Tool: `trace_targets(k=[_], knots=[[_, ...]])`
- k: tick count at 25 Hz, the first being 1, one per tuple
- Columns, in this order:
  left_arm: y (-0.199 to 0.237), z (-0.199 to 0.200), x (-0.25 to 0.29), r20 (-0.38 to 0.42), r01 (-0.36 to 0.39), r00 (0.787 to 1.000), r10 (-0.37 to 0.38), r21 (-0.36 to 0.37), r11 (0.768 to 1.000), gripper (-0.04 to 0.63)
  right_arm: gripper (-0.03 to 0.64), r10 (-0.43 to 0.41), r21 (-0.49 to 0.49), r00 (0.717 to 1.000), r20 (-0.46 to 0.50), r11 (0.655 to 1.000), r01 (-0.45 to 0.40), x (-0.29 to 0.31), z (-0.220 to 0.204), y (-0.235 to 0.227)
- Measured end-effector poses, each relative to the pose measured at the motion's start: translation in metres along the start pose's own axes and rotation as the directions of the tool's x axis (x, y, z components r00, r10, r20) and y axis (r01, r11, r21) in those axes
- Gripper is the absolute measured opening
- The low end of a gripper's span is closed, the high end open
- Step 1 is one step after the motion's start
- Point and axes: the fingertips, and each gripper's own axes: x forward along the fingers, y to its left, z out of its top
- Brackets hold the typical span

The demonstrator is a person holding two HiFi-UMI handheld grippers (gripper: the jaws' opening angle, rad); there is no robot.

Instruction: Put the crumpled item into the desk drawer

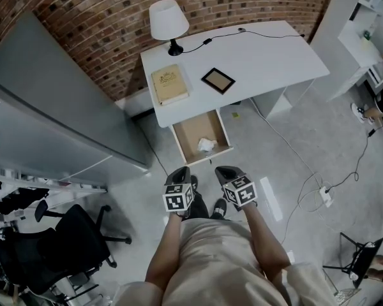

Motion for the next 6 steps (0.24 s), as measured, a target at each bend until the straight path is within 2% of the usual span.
trace_targets(k=[6], knots=[[0.0004, 0.0008, 0.0021, -0.004, 0.002, 1.000, -0.002, 0.005, 1.000, 0.015, 0.026, 0.002, -0.011, 1.000, -0.005, 1.000, -0.002, 0.0022, 0.0009, -0.0006]])
